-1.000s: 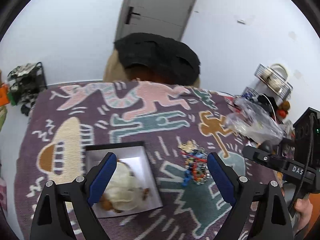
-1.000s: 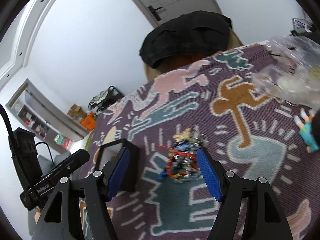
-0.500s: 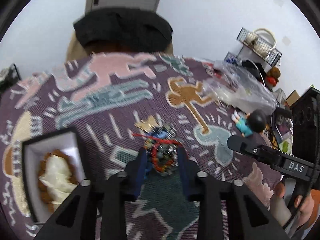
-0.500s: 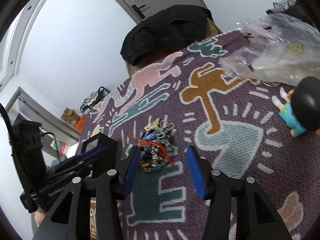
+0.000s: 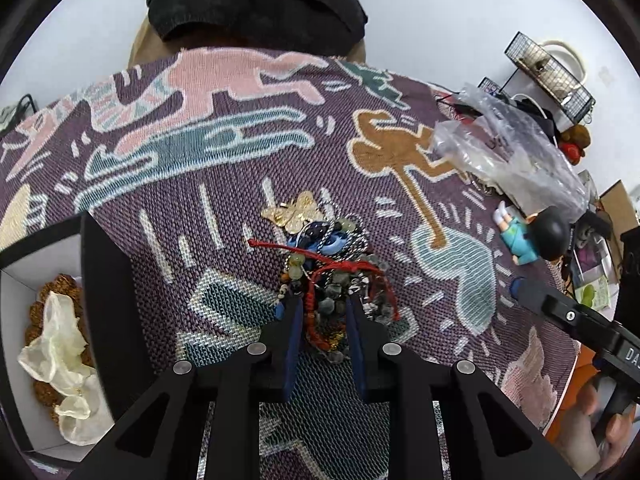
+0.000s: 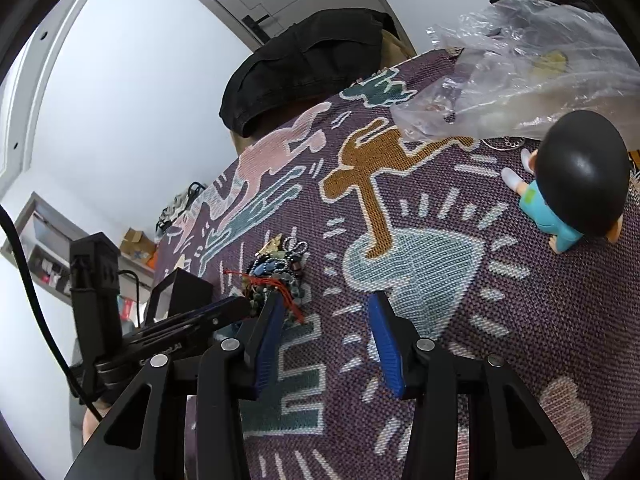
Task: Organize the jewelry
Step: 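Move the left tool to the jewelry pile and grasp the red-string charm, then lift the red-string charm with the left tool while the right tool grasps a beaded strand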
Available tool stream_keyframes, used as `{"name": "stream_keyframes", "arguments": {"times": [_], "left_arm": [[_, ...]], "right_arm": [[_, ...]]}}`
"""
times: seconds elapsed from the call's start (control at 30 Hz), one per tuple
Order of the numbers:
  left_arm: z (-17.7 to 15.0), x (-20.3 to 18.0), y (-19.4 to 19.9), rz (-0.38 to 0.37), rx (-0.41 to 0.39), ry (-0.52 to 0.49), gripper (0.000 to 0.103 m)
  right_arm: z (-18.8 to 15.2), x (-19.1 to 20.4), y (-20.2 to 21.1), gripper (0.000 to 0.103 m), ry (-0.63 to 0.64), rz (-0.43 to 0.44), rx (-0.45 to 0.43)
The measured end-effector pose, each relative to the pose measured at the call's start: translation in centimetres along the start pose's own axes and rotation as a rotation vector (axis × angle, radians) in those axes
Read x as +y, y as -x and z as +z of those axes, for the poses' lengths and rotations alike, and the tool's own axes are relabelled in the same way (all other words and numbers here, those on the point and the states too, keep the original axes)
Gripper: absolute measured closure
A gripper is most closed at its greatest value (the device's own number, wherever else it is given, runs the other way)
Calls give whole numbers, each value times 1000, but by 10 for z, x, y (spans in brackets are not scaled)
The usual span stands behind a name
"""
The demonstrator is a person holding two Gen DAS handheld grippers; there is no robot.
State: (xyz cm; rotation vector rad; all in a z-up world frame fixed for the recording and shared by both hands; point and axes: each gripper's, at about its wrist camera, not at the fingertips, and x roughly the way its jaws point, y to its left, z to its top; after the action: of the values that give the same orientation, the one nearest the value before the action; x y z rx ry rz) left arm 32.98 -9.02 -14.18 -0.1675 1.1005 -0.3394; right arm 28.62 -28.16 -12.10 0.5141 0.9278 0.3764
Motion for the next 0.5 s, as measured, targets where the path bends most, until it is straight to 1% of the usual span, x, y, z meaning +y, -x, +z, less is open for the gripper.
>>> {"name": "stream_keyframes", "arguments": {"times": [0.07,0.13,0.17,0.23,0.3,0.33,0.5], "left_arm": [[-1,2,-7,9,17,6,84],[-2,3,-8,7,9,10,84],[-2,3,-8,7,7,10,86],[-2,3,-4,7,-5,11,87],[0,2,0,7,-17,8,94],[0,2,4,3,-22,6,96],[3,-6,23,1,-66,-32,96]], "right_arm": [[0,-3,-1,57,-7,0,2],[0,-6,-2,57,-12,1,3],[0,-7,-2,57,-14,1,3],[0,-9,-2,57,-18,2,4],[1,-8,-4,57,-20,4,5],[1,-7,-4,57,-19,6,4],[3,-1,-10,57,-11,22,10]]}}
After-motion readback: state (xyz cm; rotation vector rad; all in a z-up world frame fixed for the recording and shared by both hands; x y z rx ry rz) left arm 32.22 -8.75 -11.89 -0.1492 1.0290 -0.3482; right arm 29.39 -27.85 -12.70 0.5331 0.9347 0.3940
